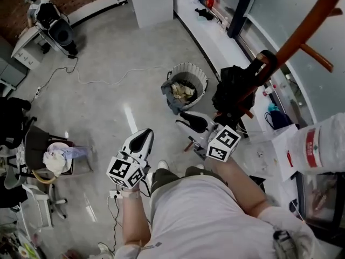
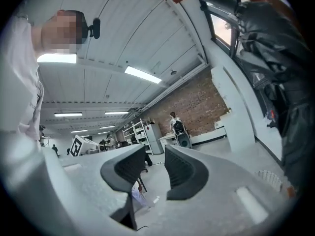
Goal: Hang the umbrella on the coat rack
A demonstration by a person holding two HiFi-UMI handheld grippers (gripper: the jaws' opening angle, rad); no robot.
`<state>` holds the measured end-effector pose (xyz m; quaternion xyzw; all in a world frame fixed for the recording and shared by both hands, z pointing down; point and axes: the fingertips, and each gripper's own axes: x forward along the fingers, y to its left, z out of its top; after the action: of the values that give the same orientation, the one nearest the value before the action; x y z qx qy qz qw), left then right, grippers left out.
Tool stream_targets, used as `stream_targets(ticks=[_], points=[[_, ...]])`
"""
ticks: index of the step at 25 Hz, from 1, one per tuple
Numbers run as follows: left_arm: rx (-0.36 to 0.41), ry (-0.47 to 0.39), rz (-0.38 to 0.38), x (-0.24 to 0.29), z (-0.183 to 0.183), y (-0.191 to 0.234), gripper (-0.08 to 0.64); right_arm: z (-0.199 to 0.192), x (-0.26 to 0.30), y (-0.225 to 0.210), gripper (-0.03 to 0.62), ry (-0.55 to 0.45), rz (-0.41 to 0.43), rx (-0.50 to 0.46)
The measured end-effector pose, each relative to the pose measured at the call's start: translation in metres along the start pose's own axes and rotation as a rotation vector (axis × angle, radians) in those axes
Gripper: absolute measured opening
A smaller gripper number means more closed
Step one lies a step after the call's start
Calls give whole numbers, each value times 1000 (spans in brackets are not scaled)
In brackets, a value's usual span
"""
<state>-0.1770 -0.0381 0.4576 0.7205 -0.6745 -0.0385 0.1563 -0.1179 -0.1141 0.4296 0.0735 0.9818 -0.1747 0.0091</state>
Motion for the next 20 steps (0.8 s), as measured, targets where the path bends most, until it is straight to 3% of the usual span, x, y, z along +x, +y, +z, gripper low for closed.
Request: stream_targets(ticks=[14, 20], points=[[33, -93, 206, -66, 23, 36, 0, 12, 54, 45, 110, 66, 153, -149], [53, -115, 232, -78, 30, 40, 2, 4, 62, 54, 109, 107, 154, -213]])
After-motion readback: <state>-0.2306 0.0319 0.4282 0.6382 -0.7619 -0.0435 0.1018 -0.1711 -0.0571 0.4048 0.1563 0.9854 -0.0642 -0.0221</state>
